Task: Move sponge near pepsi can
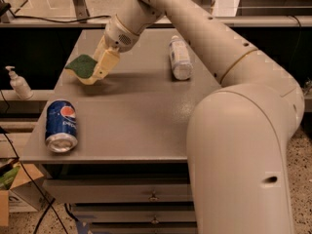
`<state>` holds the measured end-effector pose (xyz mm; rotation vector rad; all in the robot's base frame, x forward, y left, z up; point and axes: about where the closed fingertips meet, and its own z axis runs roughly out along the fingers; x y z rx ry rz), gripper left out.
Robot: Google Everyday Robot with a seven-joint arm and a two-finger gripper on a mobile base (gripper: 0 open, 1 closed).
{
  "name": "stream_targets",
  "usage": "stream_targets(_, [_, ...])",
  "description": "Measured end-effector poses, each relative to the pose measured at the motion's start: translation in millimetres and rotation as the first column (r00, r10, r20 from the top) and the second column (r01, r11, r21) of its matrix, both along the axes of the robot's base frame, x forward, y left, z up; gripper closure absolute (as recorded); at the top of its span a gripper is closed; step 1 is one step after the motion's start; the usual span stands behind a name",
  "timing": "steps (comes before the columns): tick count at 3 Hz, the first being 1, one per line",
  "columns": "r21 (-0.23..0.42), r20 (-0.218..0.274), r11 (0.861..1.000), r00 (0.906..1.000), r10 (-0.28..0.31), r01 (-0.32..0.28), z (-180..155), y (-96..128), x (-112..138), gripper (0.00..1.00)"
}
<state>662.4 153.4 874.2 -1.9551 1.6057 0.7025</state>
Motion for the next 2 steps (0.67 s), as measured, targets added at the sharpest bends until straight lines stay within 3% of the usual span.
stream_targets(1, [-0.023,-0.036,0.998,0.9973,0.064,-0.064,-8,-3,-33,0.62])
stream_targets(2, [-0.025,-0.054,0.997,0.9955,0.078,-0.08,-9,-7,-66,0.39])
